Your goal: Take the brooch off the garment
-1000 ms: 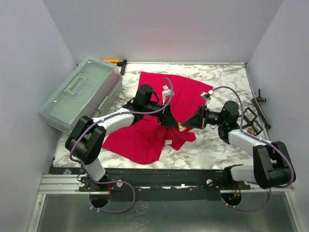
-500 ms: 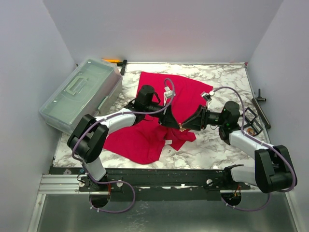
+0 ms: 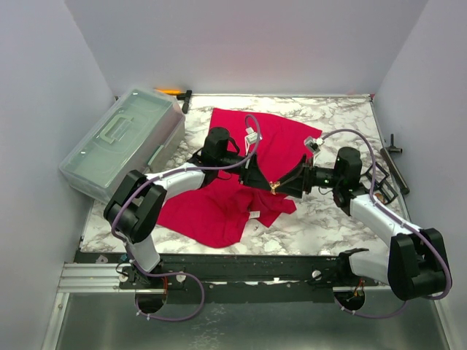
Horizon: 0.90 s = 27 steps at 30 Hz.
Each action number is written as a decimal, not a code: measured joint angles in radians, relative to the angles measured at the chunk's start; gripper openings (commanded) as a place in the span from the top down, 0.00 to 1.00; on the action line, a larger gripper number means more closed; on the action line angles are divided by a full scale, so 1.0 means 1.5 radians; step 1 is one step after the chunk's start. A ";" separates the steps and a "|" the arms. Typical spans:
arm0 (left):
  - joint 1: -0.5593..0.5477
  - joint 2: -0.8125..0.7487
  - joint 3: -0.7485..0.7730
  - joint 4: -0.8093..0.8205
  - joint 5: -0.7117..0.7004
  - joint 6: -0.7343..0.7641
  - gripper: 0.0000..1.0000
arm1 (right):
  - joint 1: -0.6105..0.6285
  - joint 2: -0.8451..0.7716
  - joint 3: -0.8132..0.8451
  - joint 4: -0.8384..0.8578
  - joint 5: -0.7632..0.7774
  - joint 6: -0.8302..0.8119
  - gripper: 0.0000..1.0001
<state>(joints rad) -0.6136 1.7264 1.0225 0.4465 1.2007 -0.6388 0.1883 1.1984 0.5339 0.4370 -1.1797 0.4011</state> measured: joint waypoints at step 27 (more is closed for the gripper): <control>0.002 0.004 -0.010 0.031 -0.008 -0.013 1.00 | 0.000 -0.002 0.003 -0.042 0.049 -0.006 0.38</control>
<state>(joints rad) -0.6109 1.7325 1.0069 0.4927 1.1889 -0.6586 0.1886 1.1950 0.5385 0.3744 -1.1061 0.3927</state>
